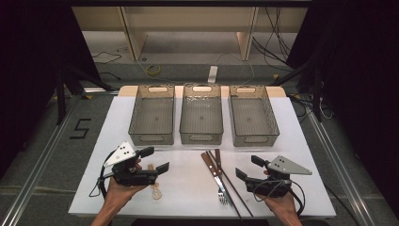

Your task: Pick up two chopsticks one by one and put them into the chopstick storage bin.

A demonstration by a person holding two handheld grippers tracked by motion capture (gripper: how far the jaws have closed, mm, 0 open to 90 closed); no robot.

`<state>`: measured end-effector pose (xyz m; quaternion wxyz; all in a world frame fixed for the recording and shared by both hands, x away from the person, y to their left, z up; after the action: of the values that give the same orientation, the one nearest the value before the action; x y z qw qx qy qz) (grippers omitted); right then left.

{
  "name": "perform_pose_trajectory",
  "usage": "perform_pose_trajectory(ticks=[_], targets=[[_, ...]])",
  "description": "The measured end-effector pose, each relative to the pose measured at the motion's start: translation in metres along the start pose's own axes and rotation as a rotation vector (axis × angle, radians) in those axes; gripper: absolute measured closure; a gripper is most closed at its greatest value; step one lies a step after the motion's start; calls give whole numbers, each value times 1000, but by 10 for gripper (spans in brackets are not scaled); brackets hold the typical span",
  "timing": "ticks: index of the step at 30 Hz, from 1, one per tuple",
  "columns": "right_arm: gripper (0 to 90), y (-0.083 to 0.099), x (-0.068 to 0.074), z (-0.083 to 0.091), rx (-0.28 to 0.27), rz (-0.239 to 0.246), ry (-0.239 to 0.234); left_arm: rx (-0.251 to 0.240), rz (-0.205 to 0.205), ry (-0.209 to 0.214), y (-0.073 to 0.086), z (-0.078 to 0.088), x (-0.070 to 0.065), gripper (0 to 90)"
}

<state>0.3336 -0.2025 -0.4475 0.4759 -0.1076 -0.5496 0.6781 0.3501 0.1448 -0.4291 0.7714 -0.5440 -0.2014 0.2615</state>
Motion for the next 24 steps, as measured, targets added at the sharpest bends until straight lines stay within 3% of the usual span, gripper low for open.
perform_pose_trajectory(ticks=[7,11,17,24], targets=[[255,-1,2,-4,55,14,-2,8,-3,3,1,-1,0,156],[264,-2,3,-8,107,46,29,8,-3,3,1,-1,0,156],[289,-6,3,-15,244,107,93,11,-3,1,1,-1,0,156],[365,5,7,-36,477,200,162,14,-3,2,1,-2,0,156]])
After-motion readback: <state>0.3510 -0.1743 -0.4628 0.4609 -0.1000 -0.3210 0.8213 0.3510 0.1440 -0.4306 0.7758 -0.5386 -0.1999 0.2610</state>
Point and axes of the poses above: each handheld gripper's, and its own axes: z roughly backward along the jaws, y roughly out of its underside, x roughly to its left, the point moved 5 cm from there along -z, roughly forward along the jaws, and after that the axes turned 14 degrees about -z, right-handed, at the moved point
